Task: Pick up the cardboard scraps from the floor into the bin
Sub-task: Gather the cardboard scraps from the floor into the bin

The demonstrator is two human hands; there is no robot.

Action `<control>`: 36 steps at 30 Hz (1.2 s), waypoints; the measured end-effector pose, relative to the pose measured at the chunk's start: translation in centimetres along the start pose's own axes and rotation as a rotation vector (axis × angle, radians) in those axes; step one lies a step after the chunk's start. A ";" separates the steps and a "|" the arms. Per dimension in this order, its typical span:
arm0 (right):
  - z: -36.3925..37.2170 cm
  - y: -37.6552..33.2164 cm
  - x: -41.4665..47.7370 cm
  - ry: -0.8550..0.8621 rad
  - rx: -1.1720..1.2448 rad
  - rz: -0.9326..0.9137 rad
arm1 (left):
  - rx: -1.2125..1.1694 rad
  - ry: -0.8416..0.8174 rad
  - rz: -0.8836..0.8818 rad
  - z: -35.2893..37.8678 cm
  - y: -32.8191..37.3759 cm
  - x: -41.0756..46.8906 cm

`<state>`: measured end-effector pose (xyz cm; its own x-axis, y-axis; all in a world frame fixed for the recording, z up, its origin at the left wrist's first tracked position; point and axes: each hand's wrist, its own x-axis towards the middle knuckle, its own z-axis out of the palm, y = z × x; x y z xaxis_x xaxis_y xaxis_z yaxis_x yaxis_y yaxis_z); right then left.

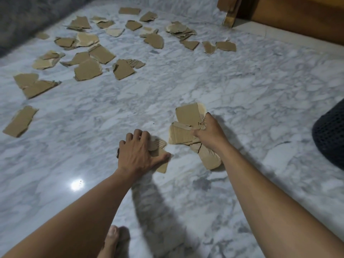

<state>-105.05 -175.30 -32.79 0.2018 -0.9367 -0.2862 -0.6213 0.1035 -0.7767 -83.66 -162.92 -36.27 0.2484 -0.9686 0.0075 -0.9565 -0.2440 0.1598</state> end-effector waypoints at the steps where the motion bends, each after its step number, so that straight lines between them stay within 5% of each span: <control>1: -0.2 0.2 -0.1 0.011 0.003 0.010 | -0.023 -0.005 -0.001 0.0 0.1 -0.1; 11: -2.3 1.0 -2.0 0.027 -0.015 0.006 | 0.018 -0.102 0.077 -1.2 0.9 -0.3; 18: -12.8 -2.3 -3.3 0.138 -0.172 -0.097 | -0.046 0.015 0.200 -4.4 6.1 4.9; 26: -32.6 -8.4 -6.7 0.392 -0.308 -0.167 | -0.171 0.241 0.325 -16.5 22.7 14.7; 32: -45.2 -6.3 -10.7 0.650 -0.285 -0.070 | -0.350 0.240 0.456 -23.2 38.1 16.7; 36: -49.7 -1.2 -12.5 0.816 -0.143 0.003 | -0.497 0.096 0.526 -24.1 48.5 15.5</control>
<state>-144.44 -180.32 -0.40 -0.3788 -0.8906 0.2518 -0.7224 0.1145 -0.6820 -122.54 -188.64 -4.63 -0.1910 -0.9380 0.2894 -0.7762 0.3248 0.5404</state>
